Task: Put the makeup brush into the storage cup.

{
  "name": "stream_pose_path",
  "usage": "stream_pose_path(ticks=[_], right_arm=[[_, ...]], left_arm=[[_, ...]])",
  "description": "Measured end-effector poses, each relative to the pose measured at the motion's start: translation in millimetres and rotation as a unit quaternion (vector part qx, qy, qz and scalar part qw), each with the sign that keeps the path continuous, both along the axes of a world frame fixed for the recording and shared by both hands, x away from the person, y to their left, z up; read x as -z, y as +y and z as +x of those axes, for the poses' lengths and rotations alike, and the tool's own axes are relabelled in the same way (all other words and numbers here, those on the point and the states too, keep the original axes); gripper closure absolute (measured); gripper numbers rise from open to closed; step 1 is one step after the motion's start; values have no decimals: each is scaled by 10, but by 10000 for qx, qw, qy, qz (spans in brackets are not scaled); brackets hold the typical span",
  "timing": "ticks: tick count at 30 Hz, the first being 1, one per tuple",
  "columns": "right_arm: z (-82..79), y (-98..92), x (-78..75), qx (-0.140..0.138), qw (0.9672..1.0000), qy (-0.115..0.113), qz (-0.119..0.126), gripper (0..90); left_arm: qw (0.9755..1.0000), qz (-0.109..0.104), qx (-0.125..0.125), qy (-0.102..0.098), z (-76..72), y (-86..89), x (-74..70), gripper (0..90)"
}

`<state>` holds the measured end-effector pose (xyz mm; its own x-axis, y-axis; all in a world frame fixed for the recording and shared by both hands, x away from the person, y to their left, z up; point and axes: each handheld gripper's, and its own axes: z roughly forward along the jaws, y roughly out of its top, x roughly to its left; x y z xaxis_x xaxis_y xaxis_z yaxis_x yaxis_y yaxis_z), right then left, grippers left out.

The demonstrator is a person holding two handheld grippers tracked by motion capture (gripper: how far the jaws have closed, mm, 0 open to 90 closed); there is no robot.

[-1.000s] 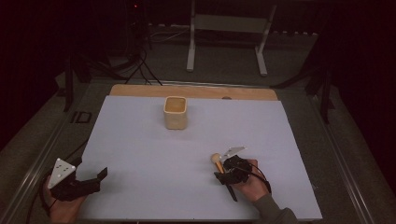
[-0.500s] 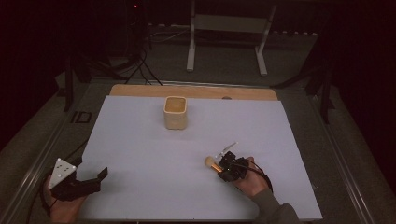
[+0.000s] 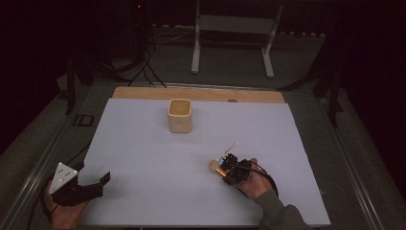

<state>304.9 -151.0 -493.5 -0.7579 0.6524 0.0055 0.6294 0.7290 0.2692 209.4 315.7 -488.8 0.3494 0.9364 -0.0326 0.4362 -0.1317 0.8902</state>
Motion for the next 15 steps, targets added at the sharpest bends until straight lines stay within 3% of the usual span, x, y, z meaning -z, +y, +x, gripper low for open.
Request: stream_pose_path(ticks=[15], right_arm=[[27, 19, -120, 7, 9981, -6, 616, 741]], left_arm=[[10000, 9, 13, 9, 2, -1, 3, 18]])
